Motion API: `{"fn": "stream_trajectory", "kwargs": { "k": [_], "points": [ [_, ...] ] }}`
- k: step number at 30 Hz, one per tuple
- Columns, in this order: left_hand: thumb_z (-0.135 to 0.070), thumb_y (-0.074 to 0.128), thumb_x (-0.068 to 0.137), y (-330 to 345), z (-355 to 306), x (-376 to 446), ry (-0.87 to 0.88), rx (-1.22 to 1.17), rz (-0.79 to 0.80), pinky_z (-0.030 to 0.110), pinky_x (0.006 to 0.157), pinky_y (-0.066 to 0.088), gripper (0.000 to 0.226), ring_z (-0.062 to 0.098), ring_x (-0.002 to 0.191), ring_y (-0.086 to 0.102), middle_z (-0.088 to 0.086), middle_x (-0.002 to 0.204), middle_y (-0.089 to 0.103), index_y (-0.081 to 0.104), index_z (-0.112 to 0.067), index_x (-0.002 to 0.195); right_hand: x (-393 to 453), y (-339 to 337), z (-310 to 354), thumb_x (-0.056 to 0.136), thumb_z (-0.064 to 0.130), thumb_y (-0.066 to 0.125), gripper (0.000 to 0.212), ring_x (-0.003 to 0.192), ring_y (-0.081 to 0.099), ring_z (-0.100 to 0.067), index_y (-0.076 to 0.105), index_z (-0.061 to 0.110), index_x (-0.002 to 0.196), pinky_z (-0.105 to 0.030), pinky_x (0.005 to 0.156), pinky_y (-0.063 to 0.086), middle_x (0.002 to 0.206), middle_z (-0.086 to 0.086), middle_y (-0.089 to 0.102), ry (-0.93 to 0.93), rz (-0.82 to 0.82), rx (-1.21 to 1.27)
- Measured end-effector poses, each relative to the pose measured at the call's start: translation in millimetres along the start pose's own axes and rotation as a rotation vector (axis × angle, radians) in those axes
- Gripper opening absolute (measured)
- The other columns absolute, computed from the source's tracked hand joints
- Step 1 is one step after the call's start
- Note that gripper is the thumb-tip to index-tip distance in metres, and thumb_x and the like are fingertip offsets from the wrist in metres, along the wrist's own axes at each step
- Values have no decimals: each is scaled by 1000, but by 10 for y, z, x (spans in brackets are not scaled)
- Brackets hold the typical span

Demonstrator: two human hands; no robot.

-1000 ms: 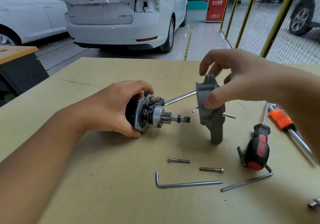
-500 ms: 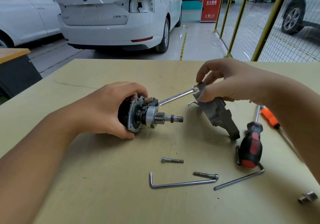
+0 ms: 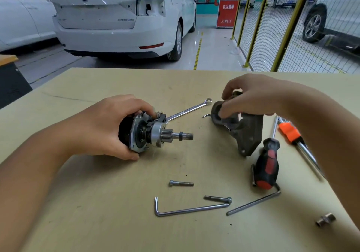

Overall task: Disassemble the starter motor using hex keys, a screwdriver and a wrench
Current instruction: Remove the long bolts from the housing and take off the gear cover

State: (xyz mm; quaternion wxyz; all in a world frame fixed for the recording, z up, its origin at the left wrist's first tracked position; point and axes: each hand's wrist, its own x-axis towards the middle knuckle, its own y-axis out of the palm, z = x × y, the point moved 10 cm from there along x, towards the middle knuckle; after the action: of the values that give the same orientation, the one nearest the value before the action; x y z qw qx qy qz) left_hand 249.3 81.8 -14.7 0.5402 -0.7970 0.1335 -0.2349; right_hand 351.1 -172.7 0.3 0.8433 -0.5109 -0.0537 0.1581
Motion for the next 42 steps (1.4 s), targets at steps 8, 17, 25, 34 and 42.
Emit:
{"fn": "stream_trajectory", "kwargs": {
  "k": [8,17,25,34,42],
  "points": [
    [-58,88,47,2,25,-5,27,20,-17,28,85,50,85,3,111,59,-27,117,58,54,-53,125,62,-490,-260,77,14,70,22,56,62,-16,77,33,85,-33,59,50,87,-10,76,55,-175,360],
    [-61,88,47,16,22,-5,32,32,-6,28,87,51,87,3,113,59,-27,118,58,55,-53,127,181,-369,-744,84,42,80,21,61,54,-20,75,22,86,-26,51,41,80,-6,68,160,-230,304],
    [-60,88,49,27,60,-1,23,64,-1,34,85,54,84,6,109,59,-25,114,58,54,-55,127,242,-391,-770,89,49,71,21,71,56,-19,70,28,89,-28,52,42,86,-1,62,161,-257,77],
    [-43,81,59,67,-12,-9,-108,344,7,43,83,52,94,13,101,38,-20,112,36,30,-56,137,203,-439,-844,82,68,63,44,75,60,-20,67,25,89,-39,76,57,83,-1,64,274,-144,-436],
    [-35,80,70,82,-180,-7,-123,391,29,42,74,56,92,17,99,42,-18,118,41,25,-58,140,139,-486,-879,86,61,63,46,84,64,-28,74,16,85,-47,84,58,84,-6,69,330,-134,-489]
  ]
}}
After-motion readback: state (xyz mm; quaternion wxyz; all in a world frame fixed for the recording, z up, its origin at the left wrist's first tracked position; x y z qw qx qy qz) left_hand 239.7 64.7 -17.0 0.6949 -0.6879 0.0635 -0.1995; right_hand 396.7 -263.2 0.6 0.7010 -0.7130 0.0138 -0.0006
